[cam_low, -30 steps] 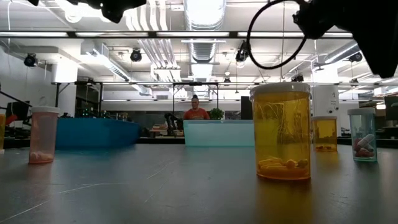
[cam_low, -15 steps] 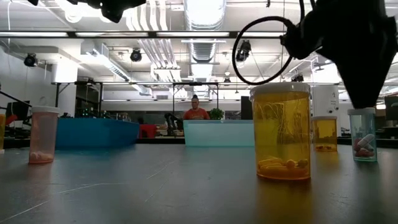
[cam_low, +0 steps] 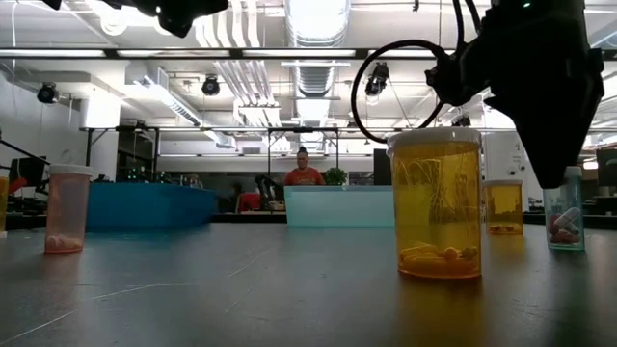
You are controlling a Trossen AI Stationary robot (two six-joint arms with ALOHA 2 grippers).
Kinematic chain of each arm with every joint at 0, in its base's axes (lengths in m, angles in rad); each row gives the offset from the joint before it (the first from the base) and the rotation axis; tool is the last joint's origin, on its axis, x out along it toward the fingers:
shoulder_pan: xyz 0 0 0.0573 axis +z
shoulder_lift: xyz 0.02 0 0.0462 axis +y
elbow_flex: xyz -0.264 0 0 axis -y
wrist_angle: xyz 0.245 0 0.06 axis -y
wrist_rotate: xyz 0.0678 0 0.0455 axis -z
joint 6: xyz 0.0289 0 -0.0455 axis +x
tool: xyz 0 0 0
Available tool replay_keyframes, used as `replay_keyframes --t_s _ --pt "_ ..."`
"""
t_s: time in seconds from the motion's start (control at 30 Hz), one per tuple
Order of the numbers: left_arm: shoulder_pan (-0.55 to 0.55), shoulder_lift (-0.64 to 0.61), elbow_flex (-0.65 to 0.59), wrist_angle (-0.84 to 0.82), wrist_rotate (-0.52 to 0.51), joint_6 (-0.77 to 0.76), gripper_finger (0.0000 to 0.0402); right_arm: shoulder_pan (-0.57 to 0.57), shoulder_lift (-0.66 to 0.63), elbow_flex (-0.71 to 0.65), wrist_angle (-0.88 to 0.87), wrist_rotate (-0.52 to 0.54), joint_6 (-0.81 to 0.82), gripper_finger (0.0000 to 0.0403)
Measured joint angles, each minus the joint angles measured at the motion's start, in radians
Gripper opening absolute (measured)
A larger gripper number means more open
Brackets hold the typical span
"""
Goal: Pick and place medicine bottles into bin by pill shape (circle, oval)
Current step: Put the blue capsule bottle into the blue bin
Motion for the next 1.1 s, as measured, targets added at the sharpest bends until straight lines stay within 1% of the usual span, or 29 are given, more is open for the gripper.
replay_keyframes --t_s 0.3,0.37,0.47,0.53,0.63,0.73,0.87,0.97,1.1 --pt "0.000 -0.002 0.000 0.001 0.000 -0.001 0.0137 0.000 0.000 -0.008 0.001 0.000 0.000 0.0115" --pt "0.000 -0.002 0.000 0.001 0.000 -0.001 0.0137 0.000 0.000 -0.009 0.001 0.000 0.000 0.0103" --pt "0.000 -0.002 0.000 0.001 0.000 -0.001 0.0137 0.000 0.000 -0.009 0.000 0.000 0.000 0.0101" --pt "0.000 -0.002 0.000 0.001 0.000 -0.001 0.0137 0.000 -0.007 -0.010 0.000 0.004 -0.005 0.0107" --pt "0.000 -0.002 0.000 0.001 0.000 -0.001 0.0137 -0.002 -0.032 -0.011 -0.004 0.033 -0.015 0.0117" --pt "0.000 -0.002 0.000 0.001 0.000 -0.001 0.0137 -0.014 -0.075 -0.008 -0.010 0.068 -0.040 0.0118" --pt "0.000 -0.003 0.000 0.001 0.000 -0.003 0.0137 -0.041 -0.143 -0.003 -0.001 0.152 -0.085 0.0109" --pt "0.000 -0.003 0.000 0.001 0.000 -0.003 0.0137 -0.067 -0.204 0.000 0.010 0.225 -0.150 0.0108" --pt "0.000 -0.003 0.000 0.001 -0.007 -0.005 0.0137 -0.109 -0.266 0.000 0.095 0.318 -0.267 0.0110"
